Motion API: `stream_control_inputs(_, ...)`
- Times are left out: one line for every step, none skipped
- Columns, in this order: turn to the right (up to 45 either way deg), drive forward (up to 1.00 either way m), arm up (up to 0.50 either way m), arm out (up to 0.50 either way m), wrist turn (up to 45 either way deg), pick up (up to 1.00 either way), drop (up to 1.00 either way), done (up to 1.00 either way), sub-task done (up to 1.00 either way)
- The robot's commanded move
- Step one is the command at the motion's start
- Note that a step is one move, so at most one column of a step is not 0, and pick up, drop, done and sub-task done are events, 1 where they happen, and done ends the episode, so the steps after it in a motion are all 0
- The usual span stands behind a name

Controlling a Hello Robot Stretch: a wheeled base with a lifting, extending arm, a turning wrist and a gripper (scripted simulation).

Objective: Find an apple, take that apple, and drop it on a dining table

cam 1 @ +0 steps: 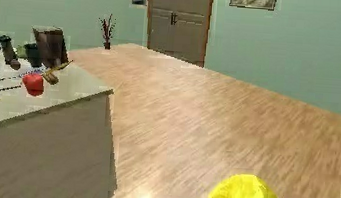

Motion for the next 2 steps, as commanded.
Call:
stream_control_inputs(-45.0, 0.0, 0.0, 0.0, 0.0, 0.0, 0.0, 0.0, 0.0)
stream_control_inputs(-18.0, 0.0, 0.0, 0.0, 0.0, 0.0, 0.0, 0.0, 0.0)
